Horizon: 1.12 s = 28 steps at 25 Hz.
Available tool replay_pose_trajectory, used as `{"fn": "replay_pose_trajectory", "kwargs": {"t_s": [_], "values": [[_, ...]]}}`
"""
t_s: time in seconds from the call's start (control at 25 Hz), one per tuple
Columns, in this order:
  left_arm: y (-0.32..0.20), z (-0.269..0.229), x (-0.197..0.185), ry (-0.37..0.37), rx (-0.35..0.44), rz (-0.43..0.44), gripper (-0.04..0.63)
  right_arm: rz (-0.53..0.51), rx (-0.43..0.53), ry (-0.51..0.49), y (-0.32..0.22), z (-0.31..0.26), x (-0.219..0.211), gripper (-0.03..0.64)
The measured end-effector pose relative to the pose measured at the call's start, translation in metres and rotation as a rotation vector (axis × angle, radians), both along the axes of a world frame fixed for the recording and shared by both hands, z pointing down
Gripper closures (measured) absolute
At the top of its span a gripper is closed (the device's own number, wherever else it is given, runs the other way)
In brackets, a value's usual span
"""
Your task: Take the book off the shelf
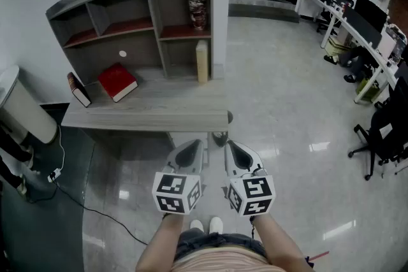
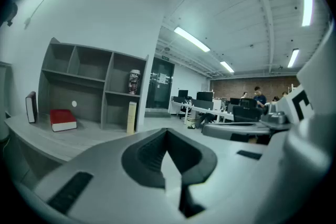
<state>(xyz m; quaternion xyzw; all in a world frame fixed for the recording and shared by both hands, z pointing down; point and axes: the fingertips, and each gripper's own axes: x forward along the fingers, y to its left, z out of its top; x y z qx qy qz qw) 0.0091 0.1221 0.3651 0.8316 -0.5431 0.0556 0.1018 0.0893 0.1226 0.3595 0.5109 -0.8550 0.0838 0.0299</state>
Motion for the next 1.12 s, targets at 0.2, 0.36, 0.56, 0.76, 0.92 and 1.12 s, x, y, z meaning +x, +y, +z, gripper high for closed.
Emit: {"fn": "replay_pose_trajectory", "kwargs": {"t_s": [0.2, 0.36, 0.56, 0.76, 0.92, 1.12], "values": [[0.004, 0.007, -0.007, 0.012, -0.019, -0.023, 0.583, -0.012, -0.011, -0.007, 0.003, 0.003, -0.001, 0.612], [0.006, 0.016, -0.009, 0.026, -0.029, -0.032, 0.583, -0.021, -0.009, 0.005, 0.003, 0.005, 0.000, 0.612], [0.000, 0.015, -0.013, 0.019, -0.019, -0.047, 0.583, -0.023, 0.012, 0.018, -0.006, 0.005, 0.000, 0.612], [-0.009, 0.013, -0.017, -0.004, -0.018, -0.069, 0.583, -0.002, 0.007, -0.012, -0.015, 0.003, 0.006, 0.612], [-0.019, 0.006, -0.017, -0.014, -0.004, -0.072, 0.583, 0.012, 0.014, -0.041, -0.021, -0.002, 0.014, 0.612], [-0.034, 0.000, -0.017, -0.001, 0.004, -0.078, 0.582, 0.011, 0.012, -0.060, -0.029, -0.004, 0.018, 0.612]]}}
